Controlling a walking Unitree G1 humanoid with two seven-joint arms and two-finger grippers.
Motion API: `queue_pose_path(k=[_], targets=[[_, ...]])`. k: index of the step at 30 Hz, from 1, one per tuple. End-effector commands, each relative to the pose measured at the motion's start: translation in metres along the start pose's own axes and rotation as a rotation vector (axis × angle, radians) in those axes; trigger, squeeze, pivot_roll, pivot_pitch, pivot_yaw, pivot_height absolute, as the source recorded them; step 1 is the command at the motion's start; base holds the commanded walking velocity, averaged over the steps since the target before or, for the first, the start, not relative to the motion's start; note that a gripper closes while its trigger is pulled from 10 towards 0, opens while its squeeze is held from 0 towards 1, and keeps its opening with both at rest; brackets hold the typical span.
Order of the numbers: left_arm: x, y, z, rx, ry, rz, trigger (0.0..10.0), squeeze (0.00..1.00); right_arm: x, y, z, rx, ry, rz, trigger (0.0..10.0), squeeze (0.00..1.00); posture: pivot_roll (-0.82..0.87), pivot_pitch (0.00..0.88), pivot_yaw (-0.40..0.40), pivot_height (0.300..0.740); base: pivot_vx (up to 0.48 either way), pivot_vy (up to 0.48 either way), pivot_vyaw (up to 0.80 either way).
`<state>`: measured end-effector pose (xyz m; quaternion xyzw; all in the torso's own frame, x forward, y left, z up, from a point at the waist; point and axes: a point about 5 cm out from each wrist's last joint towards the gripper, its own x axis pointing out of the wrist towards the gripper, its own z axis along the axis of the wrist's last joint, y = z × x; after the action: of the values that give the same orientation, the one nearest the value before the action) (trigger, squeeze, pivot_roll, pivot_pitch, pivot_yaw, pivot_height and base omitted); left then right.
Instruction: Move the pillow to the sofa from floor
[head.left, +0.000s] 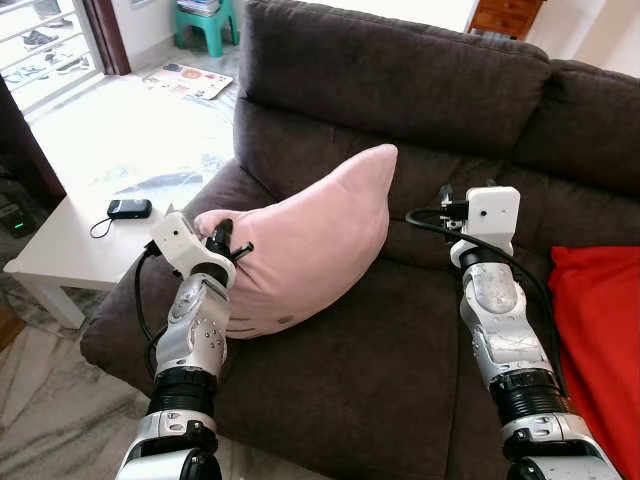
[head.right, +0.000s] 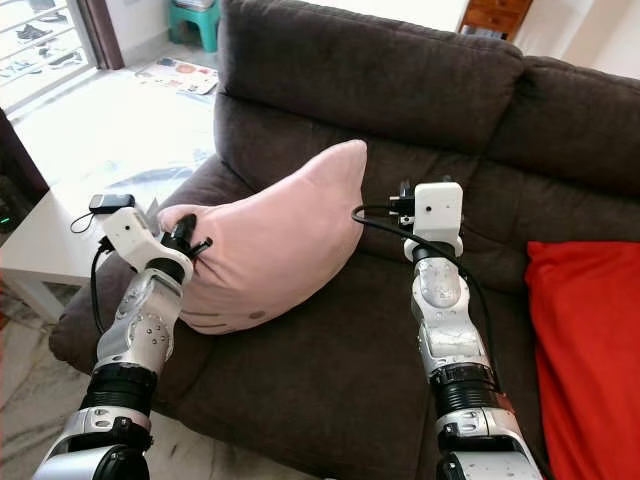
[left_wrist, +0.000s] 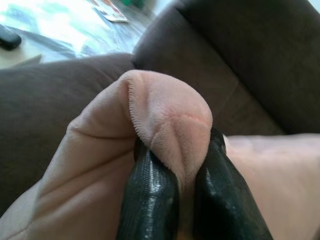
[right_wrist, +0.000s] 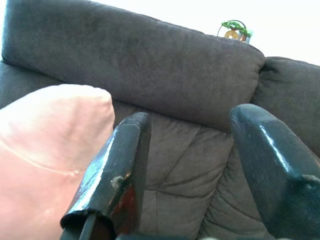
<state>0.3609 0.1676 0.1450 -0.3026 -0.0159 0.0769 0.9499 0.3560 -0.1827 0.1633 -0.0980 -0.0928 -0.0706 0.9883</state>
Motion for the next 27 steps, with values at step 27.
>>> queue_pose_path(k=[27], targets=[[0.008, -0.010, -0.008, 0.193, 0.017, -0.125, 10.0, 0.00, -0.015, 0.001, -0.014, -0.003, 0.061, -0.002, 10.0, 0.00, -0.01, 0.095, -0.097, 0.740, 0.000, 0.000, 0.00]])
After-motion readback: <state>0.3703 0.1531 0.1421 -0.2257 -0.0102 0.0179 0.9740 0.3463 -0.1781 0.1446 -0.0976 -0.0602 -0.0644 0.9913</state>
